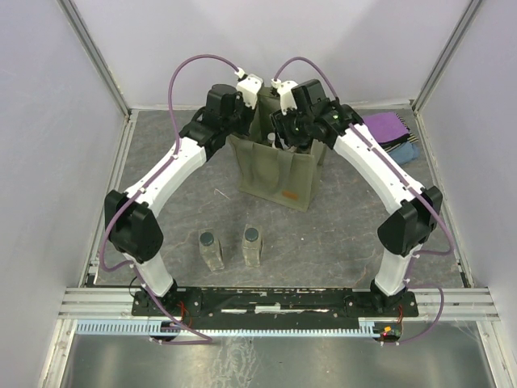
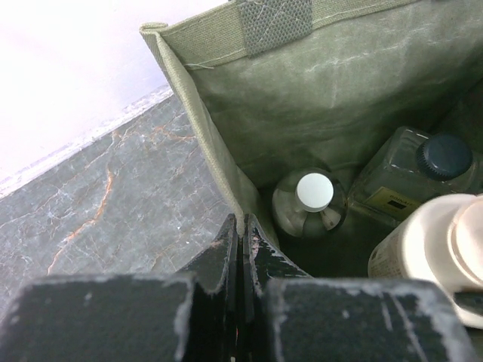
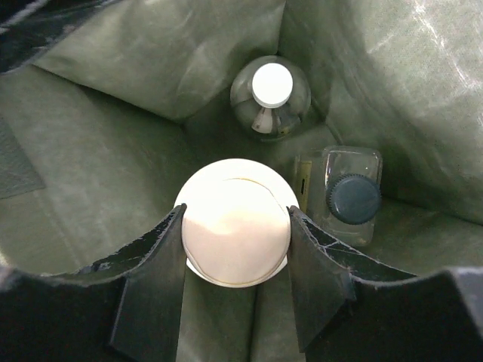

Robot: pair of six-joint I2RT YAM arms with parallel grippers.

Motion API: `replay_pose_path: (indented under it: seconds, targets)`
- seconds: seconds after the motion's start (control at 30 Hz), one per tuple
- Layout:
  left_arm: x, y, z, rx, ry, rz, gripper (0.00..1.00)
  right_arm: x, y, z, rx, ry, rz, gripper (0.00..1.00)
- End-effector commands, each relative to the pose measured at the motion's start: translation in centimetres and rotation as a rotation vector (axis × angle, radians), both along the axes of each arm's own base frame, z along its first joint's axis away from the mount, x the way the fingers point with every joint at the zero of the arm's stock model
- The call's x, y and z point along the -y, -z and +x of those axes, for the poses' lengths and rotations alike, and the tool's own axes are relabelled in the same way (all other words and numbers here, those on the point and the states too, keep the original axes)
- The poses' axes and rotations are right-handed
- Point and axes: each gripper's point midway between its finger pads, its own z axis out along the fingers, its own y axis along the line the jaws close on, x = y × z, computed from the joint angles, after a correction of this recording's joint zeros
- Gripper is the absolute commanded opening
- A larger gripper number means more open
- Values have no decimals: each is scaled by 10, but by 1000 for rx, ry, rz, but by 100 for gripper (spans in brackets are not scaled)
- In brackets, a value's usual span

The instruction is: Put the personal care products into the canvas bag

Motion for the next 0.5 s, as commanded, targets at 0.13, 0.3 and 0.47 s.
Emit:
replay_pose_path:
  seconds: [0.13,0.3,0.47]
  targets:
    - [7,-50,6,129,30,-33,3,1,-10,30,24,-1,42,0]
    - [6,-50,9,131,22,-26,3,12,4,40,7,-1,-66,0]
    - [9,-51,12,133,24,-27,3,10,11,53,29,1,-76,0]
